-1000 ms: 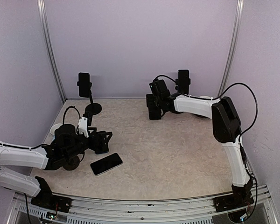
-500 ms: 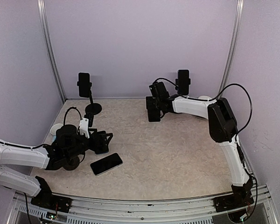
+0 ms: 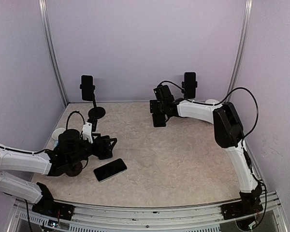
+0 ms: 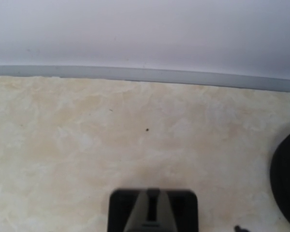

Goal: Place the phone on the phone stand
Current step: Place the phone stand at the corner of the board.

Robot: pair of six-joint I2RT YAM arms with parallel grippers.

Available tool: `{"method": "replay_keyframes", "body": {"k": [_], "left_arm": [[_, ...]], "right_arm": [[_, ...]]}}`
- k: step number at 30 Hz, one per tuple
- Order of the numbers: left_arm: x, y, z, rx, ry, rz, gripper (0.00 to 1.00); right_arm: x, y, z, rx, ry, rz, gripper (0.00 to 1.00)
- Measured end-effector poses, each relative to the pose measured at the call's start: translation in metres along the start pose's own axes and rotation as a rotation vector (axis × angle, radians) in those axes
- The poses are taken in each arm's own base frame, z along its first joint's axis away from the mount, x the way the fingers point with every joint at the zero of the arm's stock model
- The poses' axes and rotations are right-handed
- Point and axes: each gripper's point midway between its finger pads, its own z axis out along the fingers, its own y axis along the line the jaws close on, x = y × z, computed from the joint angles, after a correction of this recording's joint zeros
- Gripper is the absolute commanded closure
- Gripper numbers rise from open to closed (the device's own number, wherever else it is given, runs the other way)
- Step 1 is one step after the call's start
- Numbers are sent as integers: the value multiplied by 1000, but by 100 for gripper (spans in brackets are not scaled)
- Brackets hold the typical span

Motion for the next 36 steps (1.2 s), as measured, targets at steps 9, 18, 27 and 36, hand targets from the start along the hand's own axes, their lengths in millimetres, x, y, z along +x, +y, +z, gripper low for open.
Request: {"method": "replay_keyframes", "body": {"k": [9, 18, 27, 36], "left_arm": [[0, 0, 0, 0, 0, 0, 1], [1, 0, 0, -1, 3, 1, 1], [2, 1, 1, -7, 5, 12, 1], [-1, 6, 0, -35, -8, 31, 1]], "right_arm": [[-4, -2, 3, 2, -8, 6, 17], [0, 0, 0, -19, 10, -12, 0], [10, -13, -57, -86, 55, -74, 0], [25, -15, -117, -177, 52, -147, 0]]}}
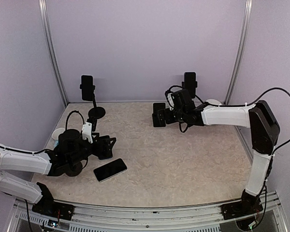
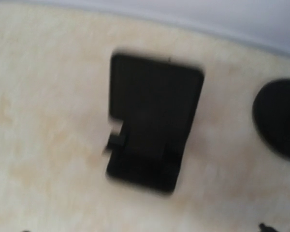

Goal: Place the phone on the phone stand
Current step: Place the phone stand at the corner of the board, then pick up the phone stand from the corner of the board.

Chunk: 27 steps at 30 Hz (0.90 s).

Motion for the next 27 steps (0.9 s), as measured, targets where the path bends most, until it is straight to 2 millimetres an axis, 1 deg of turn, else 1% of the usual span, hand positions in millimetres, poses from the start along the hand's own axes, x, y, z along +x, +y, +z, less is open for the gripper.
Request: {"method": "replay_keyframes", "body": {"k": [3, 4, 7, 10, 12, 14, 15, 17, 19, 21, 22, 27], "left_arm": [[0, 1, 0, -6, -2, 0, 1], [0, 1, 0, -7, -2, 0, 1], [-1, 1, 0, -15, -4, -2, 1], [-3, -1, -1, -49, 8, -18, 1], [-14, -7, -1, -87, 8, -38, 1], [-33, -14, -4, -127, -7, -70, 1], [-45, -20, -7, -146, -22, -95, 1], [-67, -28, -16, -185, -50, -151, 1], [-81, -32, -28, -224, -69, -213, 1], [-83, -32, -38, -268, -69, -273, 1], [-81, -30, -42, -294, -64, -303, 1], [-52, -18, -58, -462, -14, -399, 1]], "right_arm": [[29, -2, -10, -19, 49, -25, 0], [43, -2, -15, -30, 76, -32, 0], [74, -4, -25, -48, 131, -47, 0], [92, -6, -37, -64, 160, -54, 0], [100, -5, -45, -78, 166, -58, 0], [104, -2, -52, -93, 159, -61, 0], [106, 0, -54, -102, 157, -62, 0], [108, 3, -59, -117, 152, -63, 0], [107, 5, -62, -132, 146, -62, 0], [103, 8, -65, -150, 135, -58, 0], [101, 11, -67, -161, 126, -57, 0], [91, 20, -75, -200, 90, -52, 0]]}}
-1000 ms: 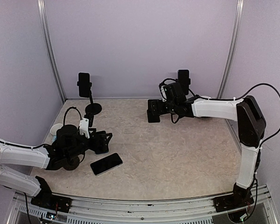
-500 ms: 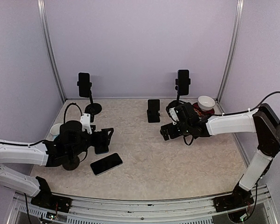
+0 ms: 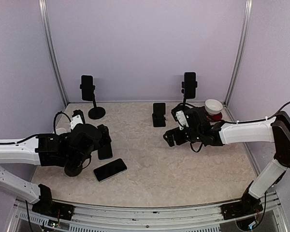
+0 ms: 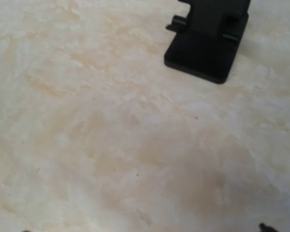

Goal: Place the phone on the phone stand
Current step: Pick up the phone stand from the corner of the board.

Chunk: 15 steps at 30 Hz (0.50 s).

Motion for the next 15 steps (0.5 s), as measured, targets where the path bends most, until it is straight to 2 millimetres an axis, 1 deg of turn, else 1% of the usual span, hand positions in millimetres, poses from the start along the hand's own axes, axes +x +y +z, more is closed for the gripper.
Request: {"method": "replay_keyframes", "body": {"k": [3, 8, 12, 15], "left_arm": [[11, 11, -2, -129, 8, -31, 1], [26, 24, -2, -336, -12, -57, 1], [41, 35, -2, -436, -32, -35, 1], [43, 50, -6, -482, -49, -49, 1]], "right_arm": [[0, 2, 0, -10, -7, 1, 0], [9, 3, 1, -21, 6, 1, 0], [9, 3, 1, -25, 2, 2, 0], [9, 3, 1, -25, 0, 2, 0]]}}
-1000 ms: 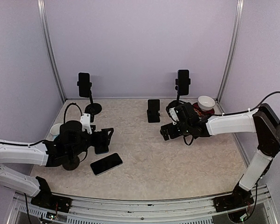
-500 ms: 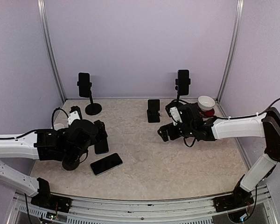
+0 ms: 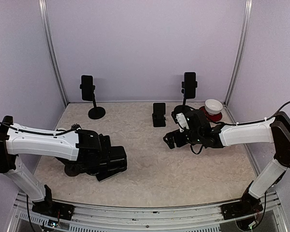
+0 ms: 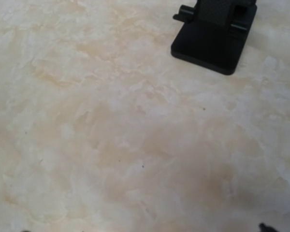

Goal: Place the phone on the phone stand
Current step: Pick up the phone stand from the corner of the board.

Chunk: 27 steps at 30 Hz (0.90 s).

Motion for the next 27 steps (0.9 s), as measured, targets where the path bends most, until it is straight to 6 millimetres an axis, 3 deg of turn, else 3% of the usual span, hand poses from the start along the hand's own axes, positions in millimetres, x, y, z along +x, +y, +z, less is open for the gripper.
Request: {"method": "replay_keyframes", "body": {"k": [13, 27], "left_arm": [[-10, 64, 19, -140, 8, -48, 1], [1, 102, 24, -206, 64, -17, 1]], "right_arm": [[-2, 9, 0, -49, -9, 17, 0], [-2, 10, 0, -60, -7, 23, 0]]}}
